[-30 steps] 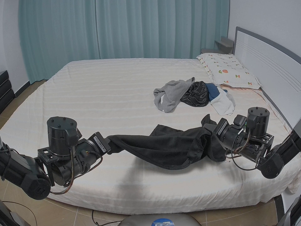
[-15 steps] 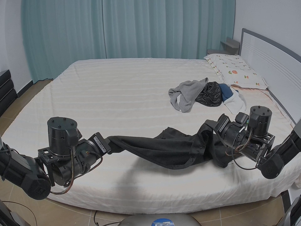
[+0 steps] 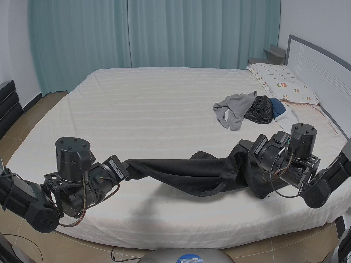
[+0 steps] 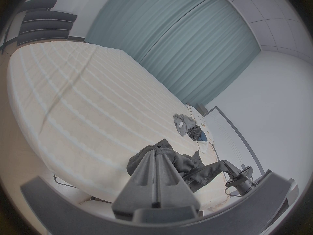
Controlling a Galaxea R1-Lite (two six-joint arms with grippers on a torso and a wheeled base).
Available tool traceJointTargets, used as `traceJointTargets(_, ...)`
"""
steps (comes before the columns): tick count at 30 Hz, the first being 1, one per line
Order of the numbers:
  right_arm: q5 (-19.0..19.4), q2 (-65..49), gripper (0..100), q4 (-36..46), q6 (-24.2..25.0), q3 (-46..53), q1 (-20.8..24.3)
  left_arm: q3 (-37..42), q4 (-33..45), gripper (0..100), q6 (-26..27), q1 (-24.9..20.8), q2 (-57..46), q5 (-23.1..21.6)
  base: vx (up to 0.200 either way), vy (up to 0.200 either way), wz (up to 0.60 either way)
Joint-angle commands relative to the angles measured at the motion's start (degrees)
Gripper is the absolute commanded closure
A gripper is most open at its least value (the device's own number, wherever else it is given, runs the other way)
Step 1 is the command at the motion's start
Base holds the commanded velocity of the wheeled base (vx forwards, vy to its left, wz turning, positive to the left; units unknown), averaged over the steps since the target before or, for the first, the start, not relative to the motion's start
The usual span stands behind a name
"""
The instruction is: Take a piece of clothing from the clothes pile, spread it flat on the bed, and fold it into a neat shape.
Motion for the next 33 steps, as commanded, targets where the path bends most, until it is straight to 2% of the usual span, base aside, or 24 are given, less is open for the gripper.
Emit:
traceJointTargets(1,0.04,0.88,100,-0.02,0.04,-0.28,-0.69,0.06,-0.02,100,-0.02,0.03,-0.04,0.01,0.0,0.2,0.0)
traceJointTargets(30,-0.13,-0.88,100,-0.11,0.04,-0.02,-0.6,1.02,0.24,100,-0.2,0.03,-0.65,0.1,0.0,0.2,0.0)
traceJointTargets(33,-0.13,-2.55,100,-0.02,-0.04,0.25,-1.13,1.64,0.07,100,-0.02,-0.05,-1.0,0.36,0.0,0.0,0.0)
